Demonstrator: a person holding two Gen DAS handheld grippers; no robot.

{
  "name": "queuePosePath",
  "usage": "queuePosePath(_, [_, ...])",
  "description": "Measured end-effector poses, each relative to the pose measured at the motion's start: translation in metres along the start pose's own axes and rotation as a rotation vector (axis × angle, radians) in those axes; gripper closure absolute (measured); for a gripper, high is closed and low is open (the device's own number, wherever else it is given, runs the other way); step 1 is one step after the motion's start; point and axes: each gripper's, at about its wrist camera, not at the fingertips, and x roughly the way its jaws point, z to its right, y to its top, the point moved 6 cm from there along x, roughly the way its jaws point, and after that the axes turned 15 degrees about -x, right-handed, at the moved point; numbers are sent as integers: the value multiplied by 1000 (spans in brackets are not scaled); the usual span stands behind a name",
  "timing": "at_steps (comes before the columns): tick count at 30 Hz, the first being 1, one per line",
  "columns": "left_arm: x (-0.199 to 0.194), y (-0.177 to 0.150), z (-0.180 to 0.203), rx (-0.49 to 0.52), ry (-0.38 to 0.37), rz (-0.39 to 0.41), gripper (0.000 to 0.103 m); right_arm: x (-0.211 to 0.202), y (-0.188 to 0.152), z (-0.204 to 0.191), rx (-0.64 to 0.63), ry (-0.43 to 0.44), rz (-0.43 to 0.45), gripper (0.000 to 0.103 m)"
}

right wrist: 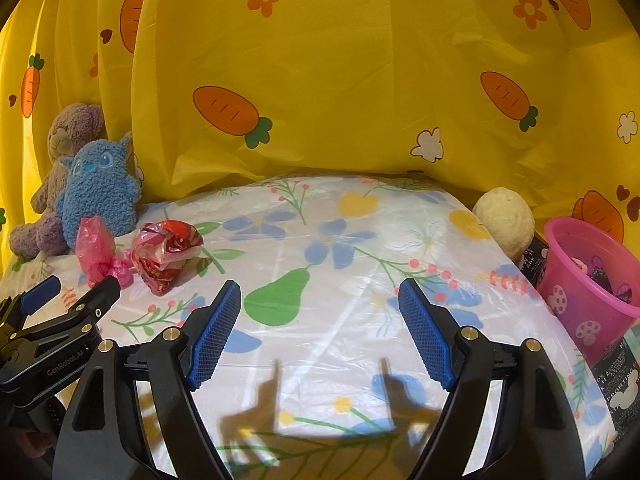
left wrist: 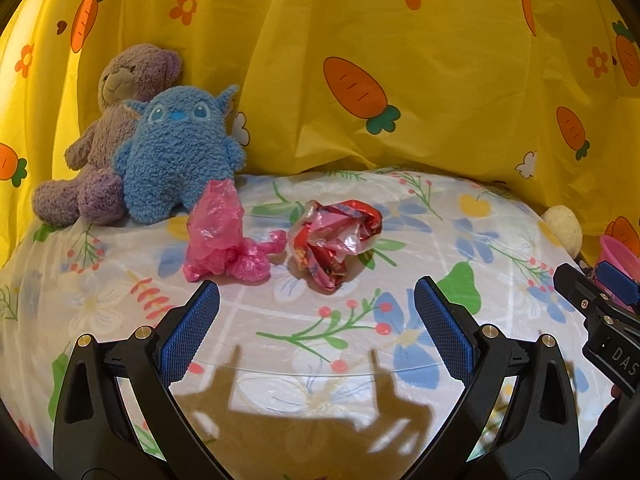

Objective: Collect trash
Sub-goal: 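Move both open tools back toward the pink bag and red wrapper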

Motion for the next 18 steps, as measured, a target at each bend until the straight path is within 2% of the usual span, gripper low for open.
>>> queuePosePath(7, [13,15,-24,-27,45,5,7,18,10,-23,-21,32,-14,24])
queuePosePath(18, [47,40,-68,-138,114,-8,7,43,22,-47,-31,69,-36,24])
